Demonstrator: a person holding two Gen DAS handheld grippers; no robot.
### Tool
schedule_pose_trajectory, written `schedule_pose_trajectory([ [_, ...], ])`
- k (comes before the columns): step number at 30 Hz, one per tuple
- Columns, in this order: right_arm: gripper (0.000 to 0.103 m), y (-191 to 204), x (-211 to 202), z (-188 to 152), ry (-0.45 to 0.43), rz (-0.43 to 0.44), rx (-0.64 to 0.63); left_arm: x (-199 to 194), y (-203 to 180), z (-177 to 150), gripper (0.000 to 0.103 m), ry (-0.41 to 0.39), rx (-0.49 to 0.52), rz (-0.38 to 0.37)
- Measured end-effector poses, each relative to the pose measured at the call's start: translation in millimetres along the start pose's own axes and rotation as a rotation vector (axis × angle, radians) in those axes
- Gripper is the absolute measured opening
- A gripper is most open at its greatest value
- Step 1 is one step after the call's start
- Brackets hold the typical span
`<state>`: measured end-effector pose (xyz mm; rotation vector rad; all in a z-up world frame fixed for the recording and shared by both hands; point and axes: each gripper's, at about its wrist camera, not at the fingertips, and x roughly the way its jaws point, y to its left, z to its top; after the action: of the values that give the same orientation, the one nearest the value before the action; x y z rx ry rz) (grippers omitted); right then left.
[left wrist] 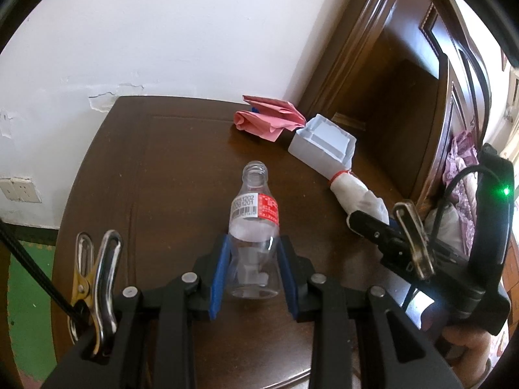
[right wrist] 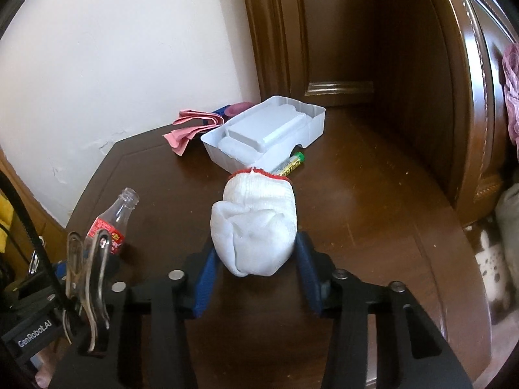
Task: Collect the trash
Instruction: 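Reach the right tool to the white cloth bundle and close on it while the left tool holds the bottle, then carry the bottle and cloth bundle with both tools down over the bucket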
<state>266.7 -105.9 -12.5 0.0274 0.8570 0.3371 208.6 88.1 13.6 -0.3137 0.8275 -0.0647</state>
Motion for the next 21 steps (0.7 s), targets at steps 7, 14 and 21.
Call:
schedule_pose_trajectory([
  [7,0.029,2,-10,-3,-0.012,0.022,0.007,0,-1,-1,0.032,-0.003,0.005,0.002],
  [14,0.029,7,-39,-15,-0.035,0.052,0.006,-1,-2,-2,0.032,0.004,0.017,0.011],
  [21,0.029,13,-69,-30,-0.05,0.077,0.014,-8,-6,-3,0.032,0.012,0.025,-0.022],
])
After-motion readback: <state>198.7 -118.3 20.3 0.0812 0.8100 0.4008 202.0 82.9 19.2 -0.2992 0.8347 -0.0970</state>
